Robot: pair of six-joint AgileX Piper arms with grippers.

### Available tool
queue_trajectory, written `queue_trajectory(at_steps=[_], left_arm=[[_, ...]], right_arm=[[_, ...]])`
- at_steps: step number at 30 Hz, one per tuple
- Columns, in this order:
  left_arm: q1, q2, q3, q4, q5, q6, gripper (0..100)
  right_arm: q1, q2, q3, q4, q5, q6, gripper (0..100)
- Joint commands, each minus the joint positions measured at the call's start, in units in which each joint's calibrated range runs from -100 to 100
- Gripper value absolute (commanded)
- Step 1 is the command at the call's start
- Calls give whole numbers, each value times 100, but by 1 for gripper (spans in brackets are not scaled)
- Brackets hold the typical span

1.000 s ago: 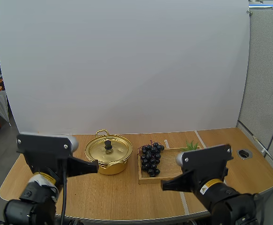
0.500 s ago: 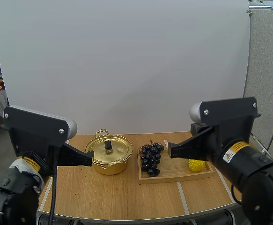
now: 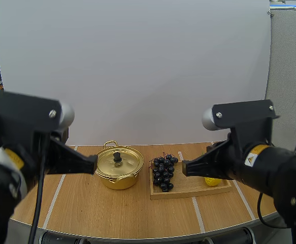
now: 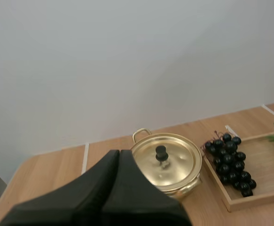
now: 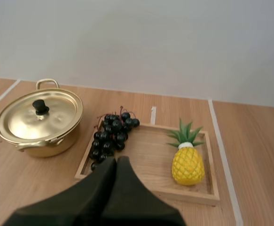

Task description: Open the pot, put the grape inside, and close it

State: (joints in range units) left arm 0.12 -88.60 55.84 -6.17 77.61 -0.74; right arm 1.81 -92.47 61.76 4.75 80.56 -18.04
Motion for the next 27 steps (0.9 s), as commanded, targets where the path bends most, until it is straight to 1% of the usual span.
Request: queue_trajectory(at_steps=[1, 4, 9, 16, 17, 18, 19, 22, 23, 24, 25, 26, 27], left_arm=[[-8, 755, -122, -52, 116, -72, 0], [-8, 1327, -163, -174, 92, -72, 0], [-8, 2199, -163, -339, -381, -72, 0], [-8, 2867, -163, -417, -724, -72, 0], [-8, 2932, -163, -431, -742, -72, 2], [-8, 2991, -163, -445, -764, -72, 4], [-8, 3033, -163, -445, -811, -72, 8], [-8, 3176, -163, -445, -868, -72, 29], [-8, 3216, -163, -445, -868, -72, 41], [-8, 3256, -163, -445, -868, -72, 55], [-8, 3283, -163, -445, -868, -48, 71], [-8, 3323, -163, -445, -850, 35, 91], [-8, 3345, -163, -445, -850, 173, 100]], right_arm=[[-19, 978, -49, -38, 0, -17, 0], [-19, 1513, -49, -38, -79, -17, 0], [-19, 2285, -49, -38, -716, -17, 0], [-19, 2950, -49, -65, -876, -17, 0], [-19, 2985, -49, -74, -966, -26, 6], [-19, 3015, -49, -74, -1066, -53, 15], [-19, 3015, -49, -74, -1186, -61, 29], [-19, 3015, -49, -74, -1472, -61, 68], [-19, 3015, -49, -74, -1495, -61, 79], [-19, 3015, -49, -74, -1495, -61, 93], [-19, 3015, -49, -74, -1495, -61, 100], [-19, 3015, -49, -74, -1495, -61, 100], [-19, 3015, -49, -74, -1495, -61, 100]])
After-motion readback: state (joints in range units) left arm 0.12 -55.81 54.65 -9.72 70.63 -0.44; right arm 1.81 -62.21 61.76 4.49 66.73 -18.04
